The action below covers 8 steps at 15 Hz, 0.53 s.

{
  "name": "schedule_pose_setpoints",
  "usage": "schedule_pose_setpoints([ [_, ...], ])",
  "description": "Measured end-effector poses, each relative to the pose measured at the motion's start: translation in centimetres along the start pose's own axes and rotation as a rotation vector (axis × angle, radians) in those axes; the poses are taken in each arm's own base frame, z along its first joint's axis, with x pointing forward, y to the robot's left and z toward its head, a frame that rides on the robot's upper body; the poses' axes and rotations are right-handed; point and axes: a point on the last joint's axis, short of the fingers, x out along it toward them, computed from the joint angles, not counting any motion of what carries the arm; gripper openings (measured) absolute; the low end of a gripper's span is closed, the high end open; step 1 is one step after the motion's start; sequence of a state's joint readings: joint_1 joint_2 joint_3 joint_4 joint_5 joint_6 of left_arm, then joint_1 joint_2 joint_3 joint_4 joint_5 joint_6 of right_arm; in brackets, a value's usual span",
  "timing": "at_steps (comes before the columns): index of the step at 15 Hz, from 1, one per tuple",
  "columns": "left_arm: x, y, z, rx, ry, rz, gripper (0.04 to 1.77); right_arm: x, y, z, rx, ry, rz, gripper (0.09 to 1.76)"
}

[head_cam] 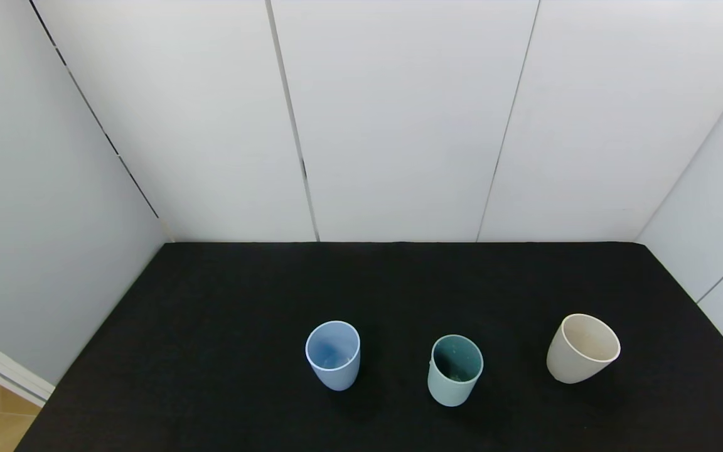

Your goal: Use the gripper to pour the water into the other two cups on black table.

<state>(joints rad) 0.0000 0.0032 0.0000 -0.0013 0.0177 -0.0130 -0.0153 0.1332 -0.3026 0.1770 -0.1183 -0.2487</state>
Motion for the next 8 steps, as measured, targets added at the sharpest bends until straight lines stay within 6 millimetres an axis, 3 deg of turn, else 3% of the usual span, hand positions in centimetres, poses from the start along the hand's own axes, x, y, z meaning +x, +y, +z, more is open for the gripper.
schedule_pose_setpoints([
  [5,0.0,0.0,0.0,0.0,0.0,0.0,1.72,0.4,1.5,-4.7,0.018,0.007,0.138,1.7],
  [8,0.0,0.0,0.0,0.0,0.0,-0.001,1.72,0.7,1.9,-5.8,0.14,0.023,0.19,1.7],
])
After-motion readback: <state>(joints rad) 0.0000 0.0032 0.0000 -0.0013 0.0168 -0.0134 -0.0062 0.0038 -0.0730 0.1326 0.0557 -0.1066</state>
